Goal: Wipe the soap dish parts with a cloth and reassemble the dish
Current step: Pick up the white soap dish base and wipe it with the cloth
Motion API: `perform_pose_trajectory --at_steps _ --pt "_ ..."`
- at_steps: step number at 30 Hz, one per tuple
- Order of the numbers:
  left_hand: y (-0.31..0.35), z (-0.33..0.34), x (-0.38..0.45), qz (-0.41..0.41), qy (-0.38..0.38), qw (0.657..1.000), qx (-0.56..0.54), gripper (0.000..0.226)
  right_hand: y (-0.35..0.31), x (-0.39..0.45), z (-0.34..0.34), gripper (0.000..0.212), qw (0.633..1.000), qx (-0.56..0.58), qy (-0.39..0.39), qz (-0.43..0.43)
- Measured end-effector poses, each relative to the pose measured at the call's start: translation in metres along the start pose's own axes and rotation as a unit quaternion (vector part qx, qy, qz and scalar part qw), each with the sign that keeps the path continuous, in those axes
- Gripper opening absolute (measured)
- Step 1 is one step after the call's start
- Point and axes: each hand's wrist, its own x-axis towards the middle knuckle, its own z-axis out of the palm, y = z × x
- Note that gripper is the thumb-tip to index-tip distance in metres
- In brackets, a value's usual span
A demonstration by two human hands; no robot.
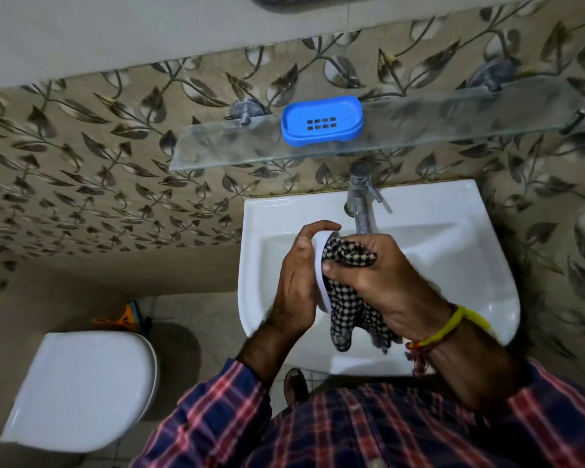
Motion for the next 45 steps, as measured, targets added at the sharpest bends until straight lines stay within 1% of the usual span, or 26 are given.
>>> perform_pose_trajectory --at_steps 2,5,7,9,10,13,14,15,17,18,19,20,21,22,25,26,29,30,32,34,35,37,39,41,43,45 --pt "0.000 -0.002 0.001 -0.013 0.009 0.999 -0.027 0.058 -0.001 0.000 0.001 0.007 0.999 -0.024 0.002 -0.022" --pt "0.004 -0.006 0.006 -0.014 0.004 1.000 -0.012 0.053 0.000 -0.005 -0.001 0.004 0.993 -0.092 -0.061 -0.036" --pt "0.005 -0.002 0.005 -0.036 0.010 0.999 -0.033 0.051 0.001 -0.003 -0.002 0.003 0.995 -0.083 -0.041 -0.044" --pt "0.008 0.005 0.004 -0.086 0.022 0.991 -0.104 0.052 -0.001 -0.003 0.002 0.007 0.995 -0.079 -0.008 -0.056" --pt "0.009 0.005 0.004 -0.107 0.023 0.986 -0.127 0.052 0.001 -0.003 0.001 0.006 0.994 -0.094 -0.011 -0.057" --pt "0.017 0.002 0.010 -0.131 0.029 0.980 -0.150 0.051 0.007 -0.009 -0.001 0.013 0.977 -0.196 -0.070 -0.046" --pt "0.019 0.002 0.013 -0.132 0.031 0.979 -0.150 0.052 0.010 -0.011 0.000 0.015 0.974 -0.210 -0.071 -0.047" --pt "0.022 0.003 0.015 -0.139 0.031 0.979 -0.147 0.053 0.012 -0.012 0.002 0.012 0.978 -0.196 -0.055 -0.046" --pt "0.028 0.007 0.016 -0.178 0.024 0.969 -0.171 0.053 0.009 -0.012 0.006 0.006 0.987 -0.148 0.003 -0.053" --pt "0.029 0.007 0.015 -0.192 0.016 0.964 -0.184 0.052 0.006 -0.012 0.007 0.004 0.987 -0.143 0.014 -0.066" --pt "0.029 0.006 0.015 -0.200 0.010 0.961 -0.192 0.052 0.006 -0.012 0.004 0.005 0.984 -0.161 0.001 -0.076" --pt "0.028 0.004 0.015 -0.202 0.011 0.960 -0.194 0.052 0.006 -0.013 0.001 0.007 0.979 -0.187 -0.027 -0.074" --pt "0.027 0.004 0.015 -0.201 0.020 0.961 -0.191 0.052 0.006 -0.014 0.001 0.010 0.974 -0.209 -0.050 -0.064" --pt "0.026 0.004 0.015 -0.202 0.029 0.961 -0.186 0.053 0.007 -0.016 0.001 0.011 0.974 -0.214 -0.055 -0.055" --pt "0.027 0.007 0.015 -0.210 0.024 0.962 -0.173 0.054 0.007 -0.013 0.005 0.013 0.980 -0.185 0.001 -0.071" --pt "0.026 0.007 0.015 -0.211 0.020 0.962 -0.171 0.053 0.006 -0.012 0.004 0.011 0.978 -0.191 -0.003 -0.079" --pt "0.027 0.000 0.017 -0.209 0.035 0.966 -0.151 0.051 0.009 -0.012 -0.004 0.007 0.967 -0.232 -0.081 -0.065" --pt "0.028 -0.001 0.018 -0.205 0.048 0.968 -0.134 0.052 0.010 -0.013 -0.003 0.006 0.967 -0.230 -0.086 -0.062" --pt "0.031 0.000 0.020 -0.214 0.061 0.967 -0.125 0.054 0.012 -0.014 0.001 0.008 0.974 -0.210 -0.050 -0.070" --pt "0.035 0.002 0.020 -0.234 0.060 0.960 -0.143 0.054 0.009 -0.012 0.004 0.008 0.971 -0.214 -0.025 -0.104" --pt "0.035 0.001 0.020 -0.239 0.060 0.959 -0.143 0.053 0.009 -0.012 0.004 0.006 0.968 -0.220 -0.037 -0.116" --pt "0.035 -0.001 0.022 -0.241 0.075 0.960 -0.125 0.053 0.012 -0.014 0.001 0.003 0.962 -0.233 -0.085 -0.117" --pt "0.037 0.000 0.025 -0.248 0.084 0.961 -0.094 0.054 0.016 -0.019 -0.001 0.002 0.957 -0.242 -0.106 -0.119" --pt "0.041 0.005 0.029 -0.268 0.100 0.954 -0.085 0.056 0.016 -0.021 -0.001 0.003 0.952 -0.255 -0.096 -0.142" --pt "0.043 0.008 0.031 -0.303 0.128 0.939 -0.100 0.058 0.013 -0.019 -0.001 0.003 0.950 -0.262 -0.082 -0.151" --pt "0.044 0.008 0.033 -0.341 0.146 0.917 -0.145 0.054 0.011 -0.017 -0.007 0.005 0.961 -0.234 -0.086 -0.122"
